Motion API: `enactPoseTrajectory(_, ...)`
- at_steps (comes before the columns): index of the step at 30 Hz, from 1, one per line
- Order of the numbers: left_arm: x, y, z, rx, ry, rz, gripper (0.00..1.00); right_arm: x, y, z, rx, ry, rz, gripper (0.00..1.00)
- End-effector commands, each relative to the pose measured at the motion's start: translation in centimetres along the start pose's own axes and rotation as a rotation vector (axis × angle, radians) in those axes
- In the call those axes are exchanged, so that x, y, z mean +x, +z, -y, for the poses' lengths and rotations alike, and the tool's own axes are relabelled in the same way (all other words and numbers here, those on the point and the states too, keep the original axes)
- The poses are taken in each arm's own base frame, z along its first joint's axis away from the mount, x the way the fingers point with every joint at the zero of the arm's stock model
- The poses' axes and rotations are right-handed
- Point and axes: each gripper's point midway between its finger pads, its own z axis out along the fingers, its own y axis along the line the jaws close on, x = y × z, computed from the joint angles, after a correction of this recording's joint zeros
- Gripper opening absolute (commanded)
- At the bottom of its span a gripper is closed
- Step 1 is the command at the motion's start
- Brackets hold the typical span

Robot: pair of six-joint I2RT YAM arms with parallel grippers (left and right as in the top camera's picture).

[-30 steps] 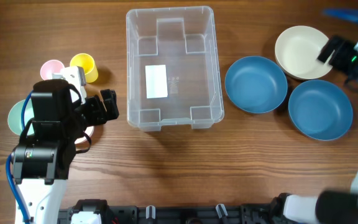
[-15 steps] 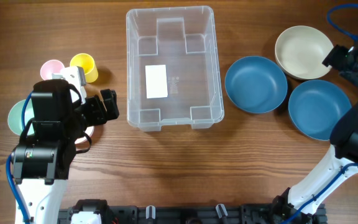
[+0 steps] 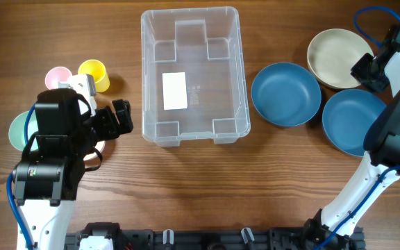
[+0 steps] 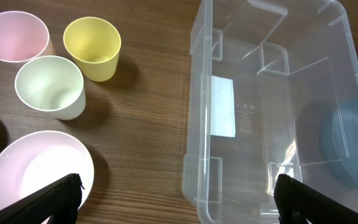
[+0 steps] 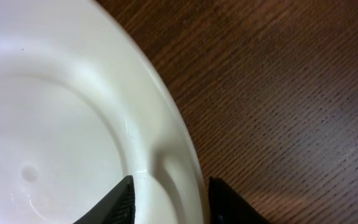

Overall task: Pack container
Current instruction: 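Reach the right gripper to the cream bowl rim and grasp it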

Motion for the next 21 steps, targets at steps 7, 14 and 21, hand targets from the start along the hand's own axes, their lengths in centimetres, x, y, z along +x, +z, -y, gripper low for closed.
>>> enactPoseTrajectory(7, -0.7, -0.5, 0.4, 0.021, -0.013, 0.019, 1.0, 0.0, 0.3, -0.6, -0.019, 0.133, -0.006, 0.13)
enactPoseTrajectory(14, -0.7, -0.5, 0.4, 0.021, -0.013, 0.02, 1.0, -0.1, 0.2, -0.6, -0.021, 0.13, -0.004, 0.04)
enactPoseTrajectory(21, -0.8, -0.5, 0.4, 0.022, -0.013, 0.023, 1.0, -4.0, -9.1, -2.9, -0.159, 0.113, 0.145, 0.04)
